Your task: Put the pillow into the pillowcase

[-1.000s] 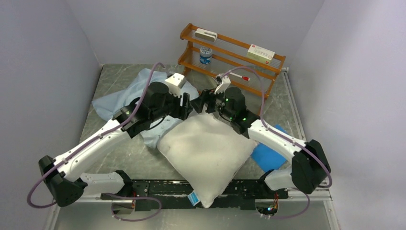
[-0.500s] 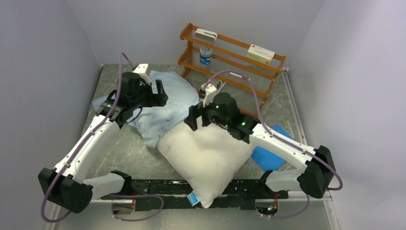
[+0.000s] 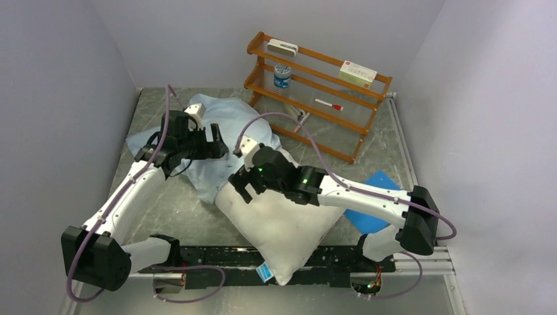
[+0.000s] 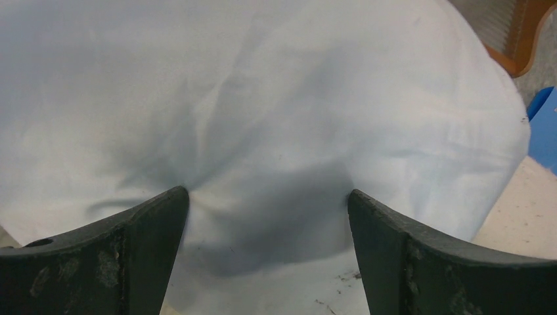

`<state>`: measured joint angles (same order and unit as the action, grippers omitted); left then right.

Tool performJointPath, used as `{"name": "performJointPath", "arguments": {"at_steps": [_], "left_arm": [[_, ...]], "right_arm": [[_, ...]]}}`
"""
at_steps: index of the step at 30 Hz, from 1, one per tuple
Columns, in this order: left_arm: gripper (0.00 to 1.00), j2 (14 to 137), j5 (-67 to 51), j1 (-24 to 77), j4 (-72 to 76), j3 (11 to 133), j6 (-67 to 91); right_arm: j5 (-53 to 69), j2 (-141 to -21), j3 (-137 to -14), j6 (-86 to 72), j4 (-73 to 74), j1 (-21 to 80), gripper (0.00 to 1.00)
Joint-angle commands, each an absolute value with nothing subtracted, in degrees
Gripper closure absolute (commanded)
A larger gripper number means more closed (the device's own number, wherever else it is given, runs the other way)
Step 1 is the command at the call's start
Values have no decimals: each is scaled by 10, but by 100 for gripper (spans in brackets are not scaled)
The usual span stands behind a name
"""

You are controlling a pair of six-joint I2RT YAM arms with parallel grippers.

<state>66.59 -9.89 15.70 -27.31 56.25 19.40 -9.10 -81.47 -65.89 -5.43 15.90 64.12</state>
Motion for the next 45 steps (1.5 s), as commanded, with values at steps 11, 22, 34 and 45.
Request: {"name": "performJointPath", "arguments": {"at_steps": [11,22,34,45], "left_arm": [[5,683,-128,147,-257,553,182],[11,667,-72,148,-316,616,141],[17,583,29,148,-365,724,117],[37,604,36,148,-417,913,127]], "right_arm": [[-288,-972,-723,-15,246,717,0],[-271,-996,-705,-35,176,713,100],[87,-814,-685,-182,-89,560,100],[235,-807,-513,-743,-599,374,100]]}}
